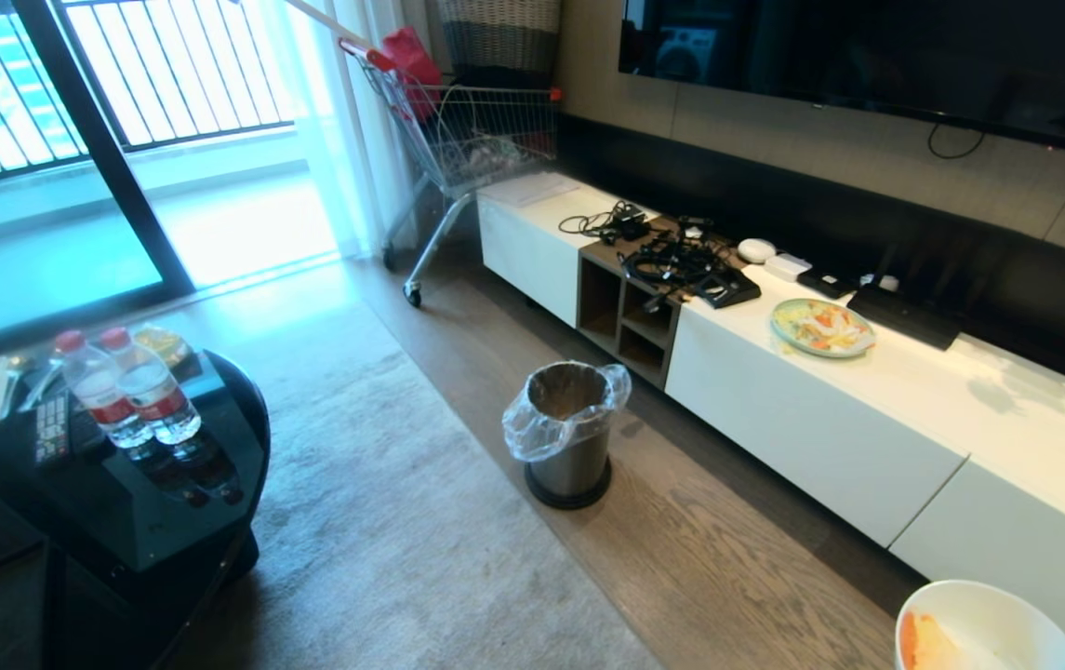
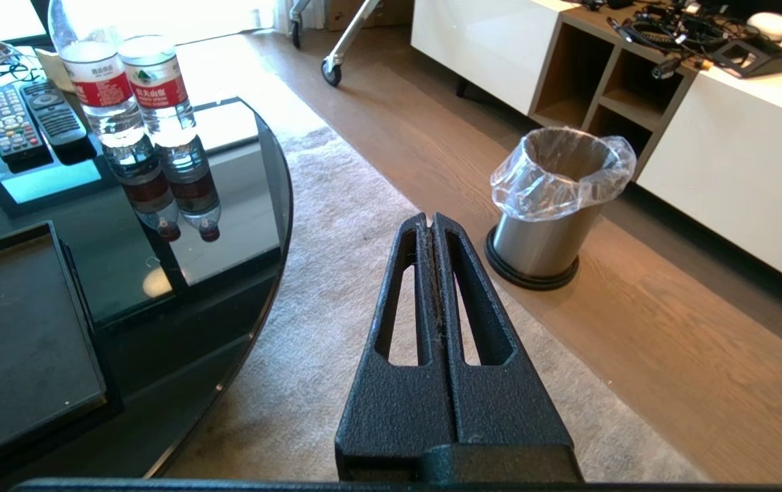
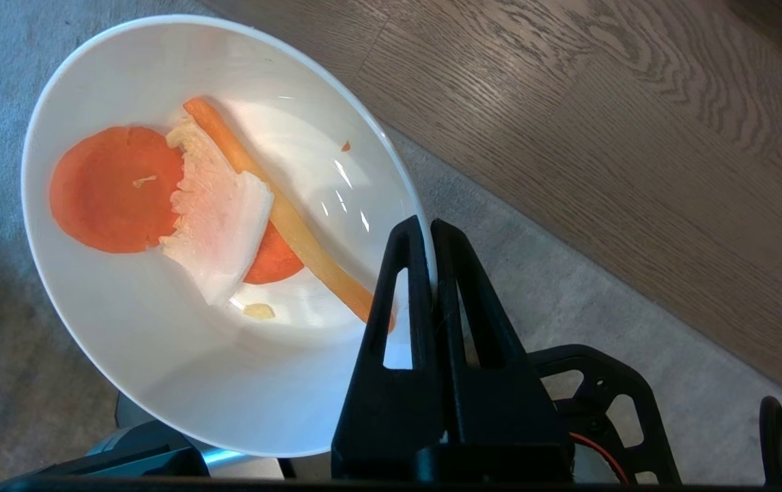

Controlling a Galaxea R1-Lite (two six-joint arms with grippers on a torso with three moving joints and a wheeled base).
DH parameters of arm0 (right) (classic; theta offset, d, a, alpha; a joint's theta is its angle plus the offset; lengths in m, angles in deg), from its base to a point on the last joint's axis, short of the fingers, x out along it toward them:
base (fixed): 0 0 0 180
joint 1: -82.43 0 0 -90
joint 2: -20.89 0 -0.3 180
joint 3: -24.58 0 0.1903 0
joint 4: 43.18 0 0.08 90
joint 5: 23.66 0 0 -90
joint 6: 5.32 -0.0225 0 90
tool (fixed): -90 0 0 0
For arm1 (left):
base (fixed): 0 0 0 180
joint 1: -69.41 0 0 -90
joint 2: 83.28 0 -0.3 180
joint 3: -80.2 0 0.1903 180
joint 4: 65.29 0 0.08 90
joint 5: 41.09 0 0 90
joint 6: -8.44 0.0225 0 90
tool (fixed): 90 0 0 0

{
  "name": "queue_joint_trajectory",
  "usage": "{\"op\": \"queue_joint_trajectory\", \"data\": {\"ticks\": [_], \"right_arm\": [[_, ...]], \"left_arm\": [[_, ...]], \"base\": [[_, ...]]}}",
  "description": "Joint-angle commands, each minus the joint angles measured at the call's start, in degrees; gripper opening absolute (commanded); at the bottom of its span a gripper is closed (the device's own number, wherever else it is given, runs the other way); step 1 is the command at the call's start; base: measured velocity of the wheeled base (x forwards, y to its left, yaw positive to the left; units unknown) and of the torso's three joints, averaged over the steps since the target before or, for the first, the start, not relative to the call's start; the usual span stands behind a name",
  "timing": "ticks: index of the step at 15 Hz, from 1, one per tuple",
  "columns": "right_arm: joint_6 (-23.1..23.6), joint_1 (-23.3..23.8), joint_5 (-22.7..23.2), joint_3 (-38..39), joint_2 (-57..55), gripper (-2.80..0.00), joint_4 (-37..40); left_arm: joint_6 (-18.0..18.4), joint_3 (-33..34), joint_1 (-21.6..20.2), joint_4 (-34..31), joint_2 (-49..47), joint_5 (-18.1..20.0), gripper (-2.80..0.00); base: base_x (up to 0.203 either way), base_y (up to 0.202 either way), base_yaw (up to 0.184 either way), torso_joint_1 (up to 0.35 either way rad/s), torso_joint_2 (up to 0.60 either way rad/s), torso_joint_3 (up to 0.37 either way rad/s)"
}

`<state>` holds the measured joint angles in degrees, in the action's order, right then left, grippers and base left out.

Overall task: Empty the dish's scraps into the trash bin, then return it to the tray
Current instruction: Move the bowl over the trash can

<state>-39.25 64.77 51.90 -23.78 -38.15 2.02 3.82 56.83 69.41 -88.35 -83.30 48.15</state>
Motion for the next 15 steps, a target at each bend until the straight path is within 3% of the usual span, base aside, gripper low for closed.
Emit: {"op": "queue_joint_trajectory", "data": {"ticks": [1, 6, 15], "right_arm": [[-0.2, 0.3, -0.1, 0.2, 0.0, -2.8, 0.1], [-0.2, 0.2, -0.1, 0.4, 0.7, -2.8, 0.4], [-0.2, -0.2, 0.0, 0.5, 0.2, -2.8, 0.0]], "left_arm": [[0.0, 0.0, 0.0, 0.0, 0.0, 0.0, -2.8], [0.0, 0.0, 0.0, 0.0, 0.0, 0.0, -2.8], [0.0, 0.0, 0.0, 0.0, 0.0, 0.0, -2.8]], "base": [[0.0, 0.0, 0.0, 0.0, 0.0, 0.0], [0.011, 0.0, 0.001, 0.0, 0.0, 0.001], [0.18, 0.0, 0.002, 0.004, 0.0, 0.004]]}}
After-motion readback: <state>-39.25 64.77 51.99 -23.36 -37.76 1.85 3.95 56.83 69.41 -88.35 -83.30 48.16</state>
